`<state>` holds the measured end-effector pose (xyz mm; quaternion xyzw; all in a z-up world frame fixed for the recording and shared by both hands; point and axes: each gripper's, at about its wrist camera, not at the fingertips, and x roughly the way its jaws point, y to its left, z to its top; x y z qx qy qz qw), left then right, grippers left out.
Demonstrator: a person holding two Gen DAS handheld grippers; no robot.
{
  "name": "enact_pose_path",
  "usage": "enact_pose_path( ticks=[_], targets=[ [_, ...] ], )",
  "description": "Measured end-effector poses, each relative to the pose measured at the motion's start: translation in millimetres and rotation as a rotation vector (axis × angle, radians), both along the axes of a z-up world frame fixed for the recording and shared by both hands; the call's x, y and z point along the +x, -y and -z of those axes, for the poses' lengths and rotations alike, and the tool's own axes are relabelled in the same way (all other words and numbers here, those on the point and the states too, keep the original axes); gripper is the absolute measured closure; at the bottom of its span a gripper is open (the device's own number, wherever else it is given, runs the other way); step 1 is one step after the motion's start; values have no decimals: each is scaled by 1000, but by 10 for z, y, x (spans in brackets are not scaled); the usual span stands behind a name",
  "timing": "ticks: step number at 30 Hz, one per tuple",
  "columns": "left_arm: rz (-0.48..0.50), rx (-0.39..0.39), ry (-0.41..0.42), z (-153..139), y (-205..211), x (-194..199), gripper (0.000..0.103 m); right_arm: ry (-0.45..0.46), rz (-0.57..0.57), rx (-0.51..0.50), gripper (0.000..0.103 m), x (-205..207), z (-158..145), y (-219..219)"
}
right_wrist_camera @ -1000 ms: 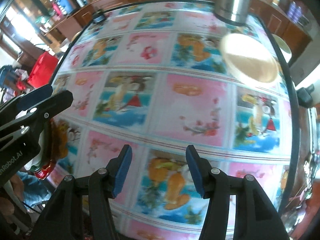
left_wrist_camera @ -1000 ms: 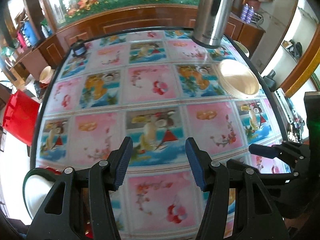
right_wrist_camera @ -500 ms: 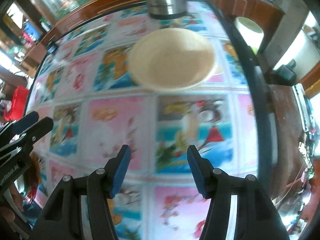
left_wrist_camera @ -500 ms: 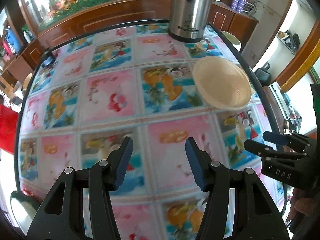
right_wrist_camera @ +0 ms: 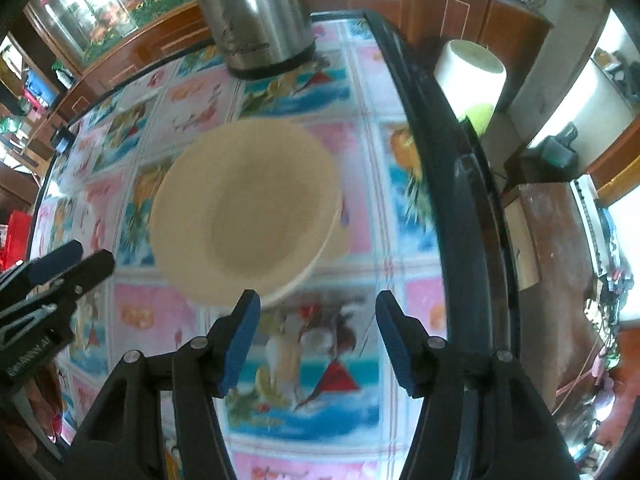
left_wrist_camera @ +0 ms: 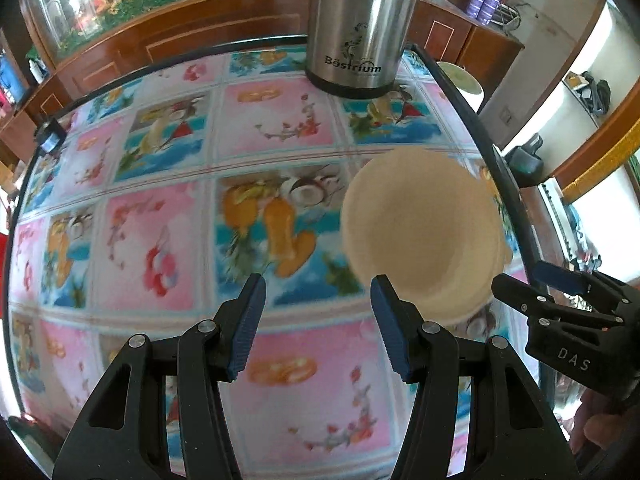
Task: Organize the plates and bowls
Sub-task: 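Close both grippers on the tan plate rim and lift it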
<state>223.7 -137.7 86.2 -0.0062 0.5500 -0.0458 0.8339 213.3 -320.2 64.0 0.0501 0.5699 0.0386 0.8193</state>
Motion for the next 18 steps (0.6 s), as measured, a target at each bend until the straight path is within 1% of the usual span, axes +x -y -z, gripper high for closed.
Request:
enact_pose_path(
  ticks=[5,9,11,14,15,17,18],
  targets=[
    [-4,-21,-17,79,92,191,48,0,22,-4,38,224,41,124],
    [-12,-30,-31,165,135,316,48,-9,8,-3,38,358,117,153],
    [-13,-35,-45,228,164,364,48,-15,2,7,38,408,159,169],
    [-12,-21,-71,347,212,415,48,-16,-4,40,40,464,202,195],
    [-15,-24,-83,388,212,428,48,-14,-8,44,42,475,210,193],
    [-22,-40,-102,464,201,450,48,-26,-20,48,62,510,258,186],
    [-23,-49,-103,482,198,453,48,-31,-25,50,65,524,279,185]
  ],
)
